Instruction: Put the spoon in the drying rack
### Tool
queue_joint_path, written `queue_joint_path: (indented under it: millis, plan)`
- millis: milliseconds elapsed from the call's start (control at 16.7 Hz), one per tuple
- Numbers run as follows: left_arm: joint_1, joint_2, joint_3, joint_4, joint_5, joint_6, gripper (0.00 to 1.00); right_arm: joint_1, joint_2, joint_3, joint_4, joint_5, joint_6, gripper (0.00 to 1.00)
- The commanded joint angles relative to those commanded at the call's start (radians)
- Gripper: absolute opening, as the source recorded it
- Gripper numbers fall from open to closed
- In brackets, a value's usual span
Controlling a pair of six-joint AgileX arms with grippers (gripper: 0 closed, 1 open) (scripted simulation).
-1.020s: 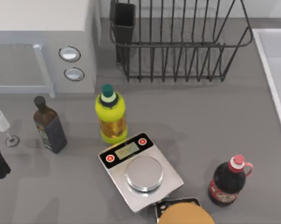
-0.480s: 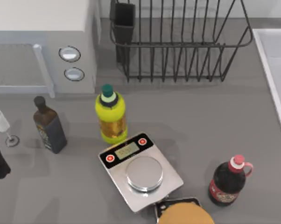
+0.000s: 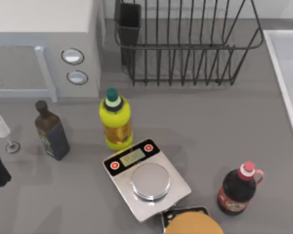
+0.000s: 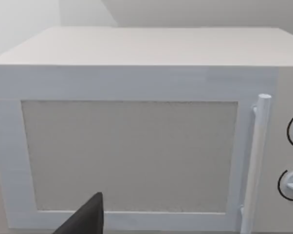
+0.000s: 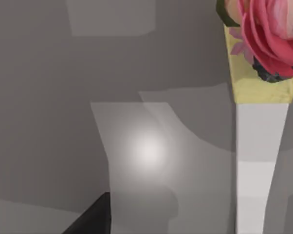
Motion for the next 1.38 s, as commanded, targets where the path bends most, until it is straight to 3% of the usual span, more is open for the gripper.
queue_joint_path:
  millis: [660, 1140, 1380]
  plan:
    - [0.000, 0.000, 0.000, 0.000, 0.000, 0.000, 1.00, 0.000, 0.000, 0.000, 0.000, 0.000, 0.000, 0.02]
    - [0.000, 0.000, 0.000, 0.000, 0.000, 0.000, 1.00, 0.000, 0.000, 0.000, 0.000, 0.000, 0.000, 0.00]
    - [0.000, 0.000, 0.000, 0.000, 0.000, 0.000, 1.00, -0.005, -0.071, 0.071, -0.112, -0.014, -0.001, 0.00]
